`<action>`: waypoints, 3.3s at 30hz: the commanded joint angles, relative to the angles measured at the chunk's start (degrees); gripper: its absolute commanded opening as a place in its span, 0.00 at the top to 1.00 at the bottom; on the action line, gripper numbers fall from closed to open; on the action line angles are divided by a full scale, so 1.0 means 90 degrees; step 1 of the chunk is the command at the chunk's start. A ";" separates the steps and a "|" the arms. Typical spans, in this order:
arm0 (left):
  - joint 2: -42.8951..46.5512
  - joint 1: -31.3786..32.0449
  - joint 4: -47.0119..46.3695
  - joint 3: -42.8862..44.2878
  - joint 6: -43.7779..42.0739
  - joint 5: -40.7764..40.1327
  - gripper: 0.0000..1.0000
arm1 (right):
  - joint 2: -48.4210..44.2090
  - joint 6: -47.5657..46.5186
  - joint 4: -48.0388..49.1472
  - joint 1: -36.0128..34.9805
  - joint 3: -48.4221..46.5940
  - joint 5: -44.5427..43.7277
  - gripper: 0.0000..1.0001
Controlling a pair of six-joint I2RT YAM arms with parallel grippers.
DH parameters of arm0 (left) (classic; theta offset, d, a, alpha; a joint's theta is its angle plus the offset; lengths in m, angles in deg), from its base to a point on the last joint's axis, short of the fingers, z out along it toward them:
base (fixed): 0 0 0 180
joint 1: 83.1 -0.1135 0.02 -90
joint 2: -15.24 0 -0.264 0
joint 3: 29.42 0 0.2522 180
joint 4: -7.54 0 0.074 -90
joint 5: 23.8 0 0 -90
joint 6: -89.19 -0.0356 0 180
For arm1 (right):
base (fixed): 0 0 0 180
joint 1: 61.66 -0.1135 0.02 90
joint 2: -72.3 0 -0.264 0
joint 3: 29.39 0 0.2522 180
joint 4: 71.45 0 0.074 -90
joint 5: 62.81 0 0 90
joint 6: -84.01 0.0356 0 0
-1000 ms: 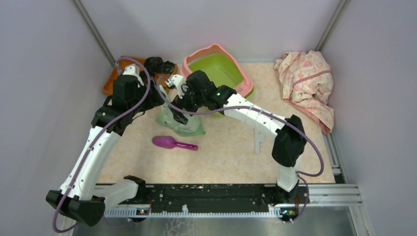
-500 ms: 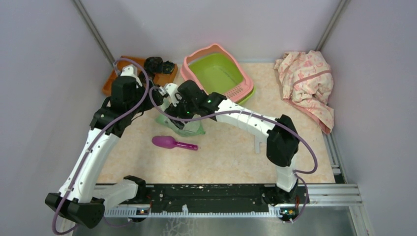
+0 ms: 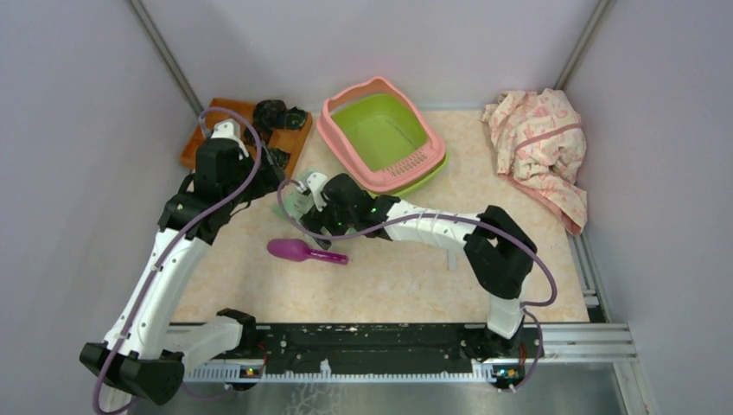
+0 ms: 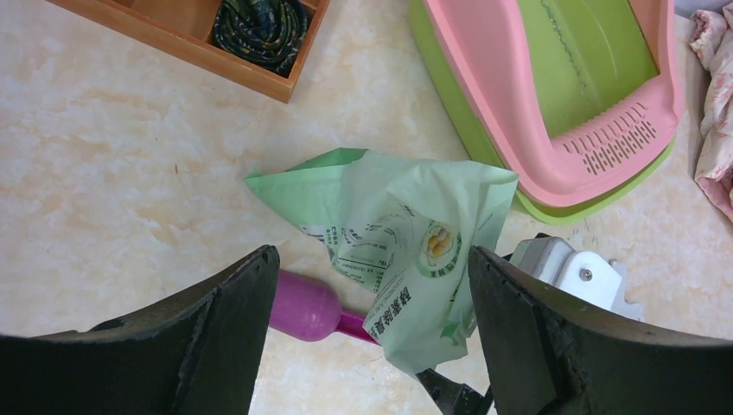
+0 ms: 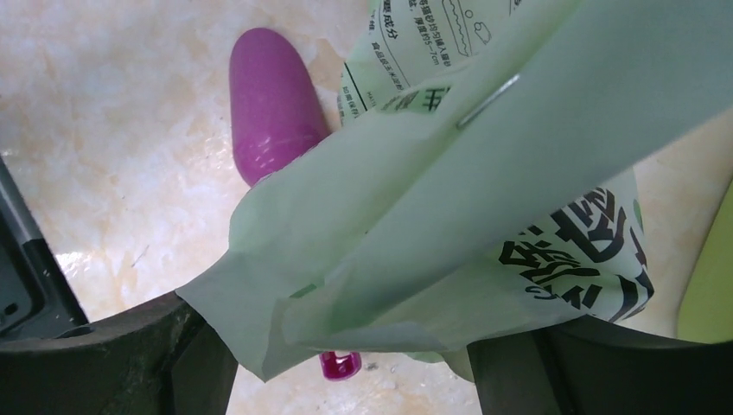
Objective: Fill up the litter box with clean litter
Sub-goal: Open the cat litter bag at the center of the board, then pick up the spatula from the center of the board.
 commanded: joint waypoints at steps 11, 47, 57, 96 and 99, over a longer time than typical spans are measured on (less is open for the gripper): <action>0.0082 -0.0039 -0.0180 -0.0050 0.0009 0.0065 0.14 | 0.0936 0.0699 0.0276 0.0505 0.0189 -0.1477 0.18; -0.0096 -0.0039 -0.0250 0.0113 -0.0027 0.0199 0.15 | -0.2513 -0.0540 -0.1587 -0.0442 0.0398 -0.0392 0.18; -0.0028 -0.0349 -0.0022 0.0244 -0.0128 -0.0251 0.01 | -0.1892 -0.1183 -0.0910 -0.1201 0.0976 -0.0171 0.22; 0.0272 -0.1143 -0.0390 -0.0601 0.0061 0.0837 0.03 | 0.1445 -0.1246 -0.0988 -0.0695 -0.0826 0.0078 0.62; 0.0300 -0.1143 -0.0394 -0.0588 0.0032 0.0861 0.03 | 0.1280 -0.1209 -0.0969 -0.0695 -0.0670 -0.0005 0.74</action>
